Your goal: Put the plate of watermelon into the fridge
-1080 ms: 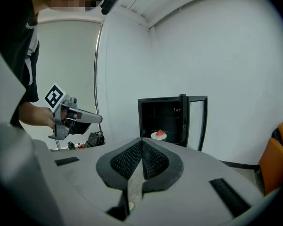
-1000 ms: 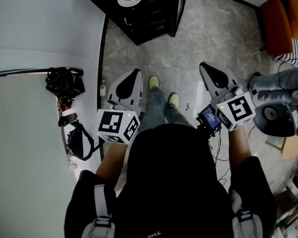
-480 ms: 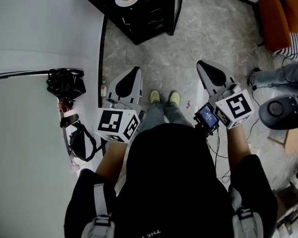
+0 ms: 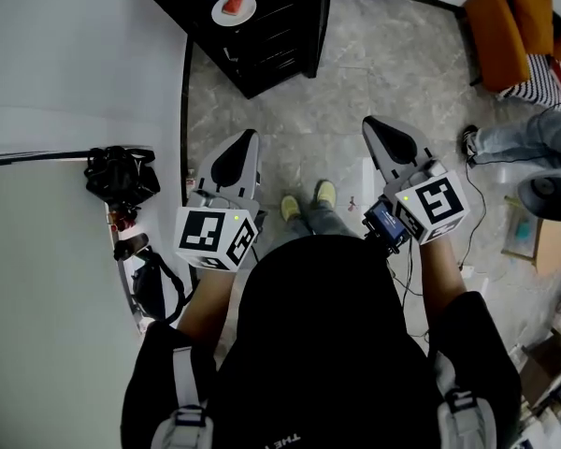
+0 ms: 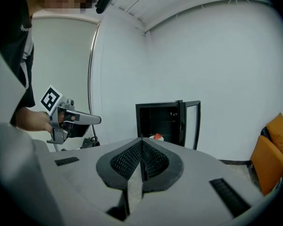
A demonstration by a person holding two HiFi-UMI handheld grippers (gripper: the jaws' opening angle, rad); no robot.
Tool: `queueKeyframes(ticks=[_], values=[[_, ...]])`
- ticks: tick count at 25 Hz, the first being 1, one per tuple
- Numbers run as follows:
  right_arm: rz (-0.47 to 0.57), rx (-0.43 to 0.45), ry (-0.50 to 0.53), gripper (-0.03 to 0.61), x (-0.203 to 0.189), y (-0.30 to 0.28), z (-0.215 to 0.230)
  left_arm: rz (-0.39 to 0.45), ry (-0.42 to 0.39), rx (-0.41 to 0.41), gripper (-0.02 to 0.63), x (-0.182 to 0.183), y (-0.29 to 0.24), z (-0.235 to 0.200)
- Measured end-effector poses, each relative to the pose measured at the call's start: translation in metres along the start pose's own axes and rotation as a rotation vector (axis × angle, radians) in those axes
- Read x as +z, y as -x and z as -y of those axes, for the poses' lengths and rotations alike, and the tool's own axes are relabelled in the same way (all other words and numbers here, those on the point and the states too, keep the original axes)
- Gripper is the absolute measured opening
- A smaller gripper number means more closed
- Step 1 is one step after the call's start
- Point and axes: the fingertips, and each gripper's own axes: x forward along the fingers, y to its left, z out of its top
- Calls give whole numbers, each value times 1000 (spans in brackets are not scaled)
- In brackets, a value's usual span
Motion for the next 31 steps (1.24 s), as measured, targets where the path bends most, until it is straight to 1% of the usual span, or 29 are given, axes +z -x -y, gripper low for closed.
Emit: queueKeyframes(ticks=[4,9,13,20,31], values=[[-23,-25,0,14,0,2,-15,16,2,-2,9,2,14,-9],[-17,-58,12,14,0,4,-19,31,6,-3,9,4,24,-14],[-4,-68,10,14,4,7,-24,47,6,-6,9,7,32,-15],[-5,-71,26,14,13,8,-30,62,3,-4,9,11,38,-16],[3,-54,32,14,12,7,-32,73,15,-6,9,12,35,-13]])
